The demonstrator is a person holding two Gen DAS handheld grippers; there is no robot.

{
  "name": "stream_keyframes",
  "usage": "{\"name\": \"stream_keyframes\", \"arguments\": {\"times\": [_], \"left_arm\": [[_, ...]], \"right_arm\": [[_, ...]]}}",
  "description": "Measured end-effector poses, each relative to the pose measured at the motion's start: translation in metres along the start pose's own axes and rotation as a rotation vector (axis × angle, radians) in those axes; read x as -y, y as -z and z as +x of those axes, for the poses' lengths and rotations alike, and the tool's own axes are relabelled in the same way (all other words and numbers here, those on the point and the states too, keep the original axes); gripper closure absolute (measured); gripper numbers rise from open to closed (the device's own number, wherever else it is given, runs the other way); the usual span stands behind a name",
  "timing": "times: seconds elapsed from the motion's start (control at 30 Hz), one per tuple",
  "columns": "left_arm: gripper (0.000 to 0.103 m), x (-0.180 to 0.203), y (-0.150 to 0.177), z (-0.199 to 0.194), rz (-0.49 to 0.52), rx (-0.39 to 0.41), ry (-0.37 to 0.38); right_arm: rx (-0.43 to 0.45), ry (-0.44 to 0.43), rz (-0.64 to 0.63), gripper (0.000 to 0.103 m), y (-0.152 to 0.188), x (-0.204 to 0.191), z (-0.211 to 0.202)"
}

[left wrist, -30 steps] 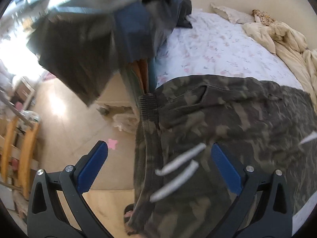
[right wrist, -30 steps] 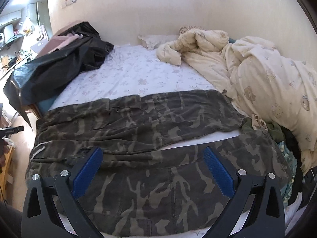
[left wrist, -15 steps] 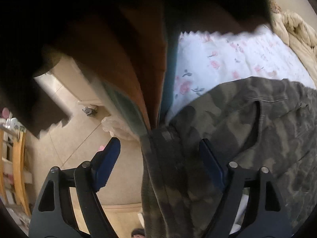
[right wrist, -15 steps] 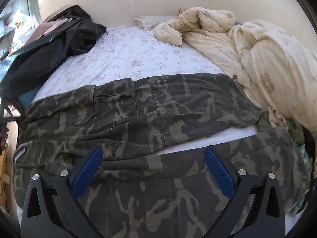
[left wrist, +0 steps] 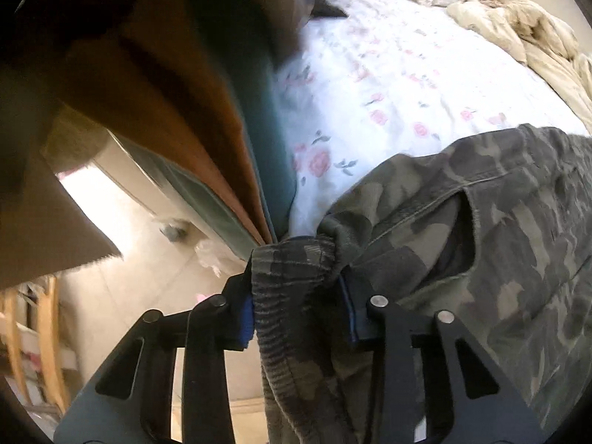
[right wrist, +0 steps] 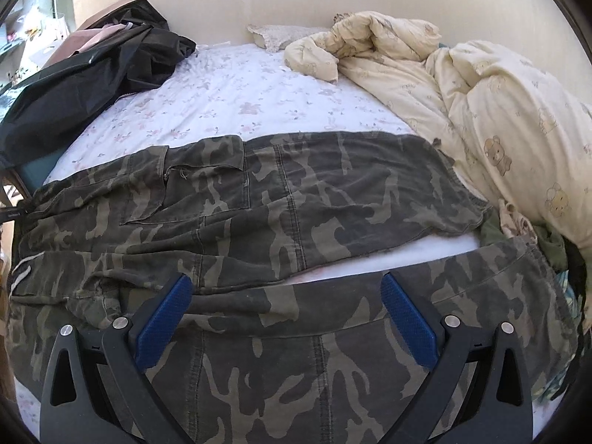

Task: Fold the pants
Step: 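Grasp the pants' cuffed leg end with the left gripper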

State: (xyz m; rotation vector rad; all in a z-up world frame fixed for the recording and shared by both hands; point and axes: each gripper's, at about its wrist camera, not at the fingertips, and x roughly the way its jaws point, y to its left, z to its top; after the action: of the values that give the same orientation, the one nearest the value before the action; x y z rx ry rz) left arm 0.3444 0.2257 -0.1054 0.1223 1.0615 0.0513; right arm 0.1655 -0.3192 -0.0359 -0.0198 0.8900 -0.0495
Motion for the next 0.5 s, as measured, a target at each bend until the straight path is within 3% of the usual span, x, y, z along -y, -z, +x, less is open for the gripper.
{"name": "stream_keyframes", "arguments": {"times": [0.1, 0.33, 0.5], "left_arm": [[0.076, 0.008, 0.002, -0.022, 0.032, 0.028, -0.022], [0.086, 0.018, 0.015, -0.081, 0.054, 0.137, 0.012], [0.087, 0.027, 0.026, -0.096, -0.010, 0.183, 0.005]], "right_arm": [[0.008, -0.002, -0.012, 0.000, 0.001, 0.000, -0.002], [0.034, -0.010, 0.001, 0.000, 0.000, 0.006, -0.014], [0.028, -0.058, 0.045, 0.000, -0.007, 0.022, -0.018]]}}
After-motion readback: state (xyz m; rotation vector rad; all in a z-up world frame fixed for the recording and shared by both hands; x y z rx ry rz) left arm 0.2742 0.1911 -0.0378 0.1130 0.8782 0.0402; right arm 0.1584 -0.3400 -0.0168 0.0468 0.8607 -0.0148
